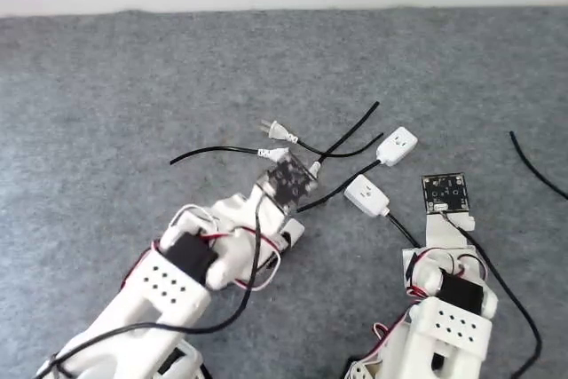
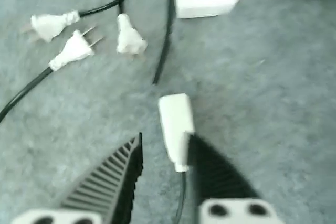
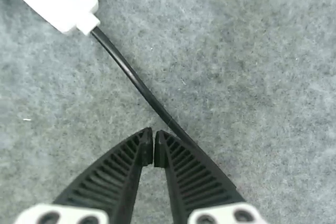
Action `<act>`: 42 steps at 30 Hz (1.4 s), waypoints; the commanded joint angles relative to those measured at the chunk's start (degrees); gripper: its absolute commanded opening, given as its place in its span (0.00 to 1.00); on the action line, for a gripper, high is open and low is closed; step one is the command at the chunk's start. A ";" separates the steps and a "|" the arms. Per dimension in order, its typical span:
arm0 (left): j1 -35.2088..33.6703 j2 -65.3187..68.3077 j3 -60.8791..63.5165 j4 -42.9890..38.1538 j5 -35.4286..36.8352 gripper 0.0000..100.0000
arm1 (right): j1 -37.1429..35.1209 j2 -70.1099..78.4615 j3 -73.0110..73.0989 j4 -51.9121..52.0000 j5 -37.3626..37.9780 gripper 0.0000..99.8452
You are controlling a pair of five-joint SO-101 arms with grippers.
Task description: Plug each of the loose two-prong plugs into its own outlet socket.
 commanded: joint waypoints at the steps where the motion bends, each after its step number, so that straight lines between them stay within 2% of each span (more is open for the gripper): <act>1: 3.87 1.41 0.04 0.18 -0.44 0.01 | -0.48 -1.10 -0.35 -1.19 0.70 0.01; 8: 13.01 17.32 -6.37 -0.18 -0.35 0.01 | -0.22 -1.10 -0.35 -1.19 0.70 0.01; 16: 12.92 37.27 -14.73 -3.78 -0.26 0.01 | -0.22 -1.10 -0.35 -1.19 0.70 0.01; 20: 9.32 43.34 -18.77 -3.87 -0.26 0.01 | -0.13 -1.10 -0.35 -1.19 0.70 0.01; 26: 4.92 44.48 -21.41 -3.08 -0.26 0.01 | -0.13 -1.10 -0.35 -1.19 0.70 0.01; 32: 3.87 35.60 -20.70 0.53 -0.26 0.01 | -0.31 -1.10 -0.35 -1.19 0.79 0.01; 37: -0.79 33.58 -18.68 -3.25 -0.35 0.01 | -0.31 -1.10 -0.35 -1.19 0.79 0.01; 42: -3.08 37.63 -18.68 -5.27 -0.44 0.01 | -0.31 -1.10 -0.35 -1.19 0.79 0.01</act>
